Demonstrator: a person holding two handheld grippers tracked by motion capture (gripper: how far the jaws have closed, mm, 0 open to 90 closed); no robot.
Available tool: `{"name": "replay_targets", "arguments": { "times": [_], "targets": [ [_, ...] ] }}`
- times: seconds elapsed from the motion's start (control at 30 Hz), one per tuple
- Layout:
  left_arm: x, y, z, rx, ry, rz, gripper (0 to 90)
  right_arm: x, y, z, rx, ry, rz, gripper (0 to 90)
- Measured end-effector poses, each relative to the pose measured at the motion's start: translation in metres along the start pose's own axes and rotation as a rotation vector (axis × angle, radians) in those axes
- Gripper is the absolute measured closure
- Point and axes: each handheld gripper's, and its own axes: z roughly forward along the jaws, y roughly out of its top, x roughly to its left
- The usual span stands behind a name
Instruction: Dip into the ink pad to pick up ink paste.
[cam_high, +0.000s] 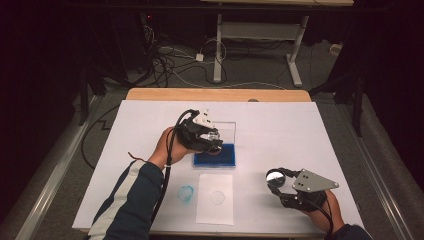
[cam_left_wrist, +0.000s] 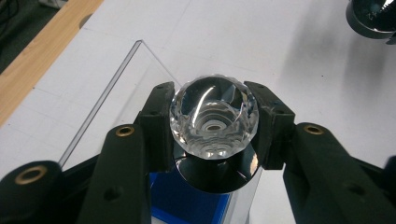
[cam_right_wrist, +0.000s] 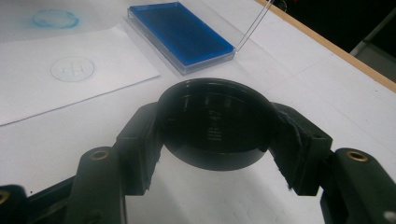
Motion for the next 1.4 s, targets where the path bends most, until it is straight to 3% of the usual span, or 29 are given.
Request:
{"name": "replay_targets", "arguments": {
  "times": [0.83,1.4],
  "targets": [
    [0.010,-0.011,0.045,0.092,-0.003,-0.025,54.5,0.004,-0.003,-0.002,0.021,0.009,-0.010,38.6],
    [0.014,-0.030,0.061,0.099,0.005,-0.056,54.4,0.005,-0.003,-0.001,0.030,0.014,-0.015,38.5]
  ]
}}
